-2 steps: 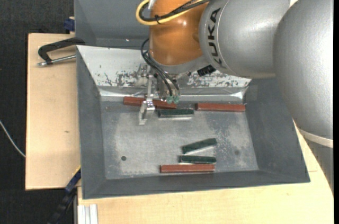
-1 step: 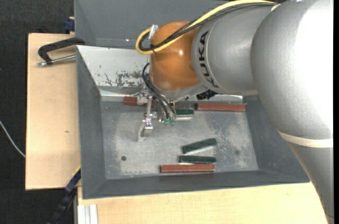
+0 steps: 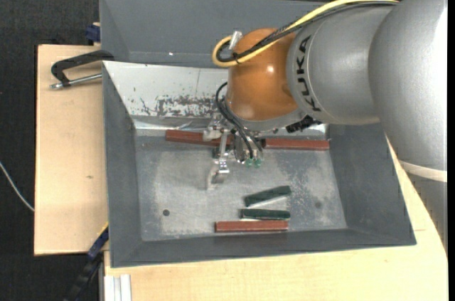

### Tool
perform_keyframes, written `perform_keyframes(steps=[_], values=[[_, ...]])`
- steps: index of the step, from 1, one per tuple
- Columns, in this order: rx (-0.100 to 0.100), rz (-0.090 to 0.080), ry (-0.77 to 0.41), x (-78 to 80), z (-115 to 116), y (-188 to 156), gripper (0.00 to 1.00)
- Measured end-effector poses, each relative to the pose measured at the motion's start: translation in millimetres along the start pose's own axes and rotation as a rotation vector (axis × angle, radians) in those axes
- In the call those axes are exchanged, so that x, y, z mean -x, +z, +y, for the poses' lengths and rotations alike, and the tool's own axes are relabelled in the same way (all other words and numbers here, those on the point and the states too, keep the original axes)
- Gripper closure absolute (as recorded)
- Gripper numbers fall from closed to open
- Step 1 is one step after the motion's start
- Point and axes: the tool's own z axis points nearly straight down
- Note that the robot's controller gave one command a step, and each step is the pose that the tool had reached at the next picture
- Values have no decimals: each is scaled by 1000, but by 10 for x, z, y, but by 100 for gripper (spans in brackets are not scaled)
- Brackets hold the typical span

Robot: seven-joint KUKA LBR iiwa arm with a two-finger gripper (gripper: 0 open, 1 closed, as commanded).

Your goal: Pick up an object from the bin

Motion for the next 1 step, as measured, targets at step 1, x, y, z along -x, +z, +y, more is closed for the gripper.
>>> perform_keyframes(steps=[1], values=[[-4, -8, 53, 102, -320, -1, 0]])
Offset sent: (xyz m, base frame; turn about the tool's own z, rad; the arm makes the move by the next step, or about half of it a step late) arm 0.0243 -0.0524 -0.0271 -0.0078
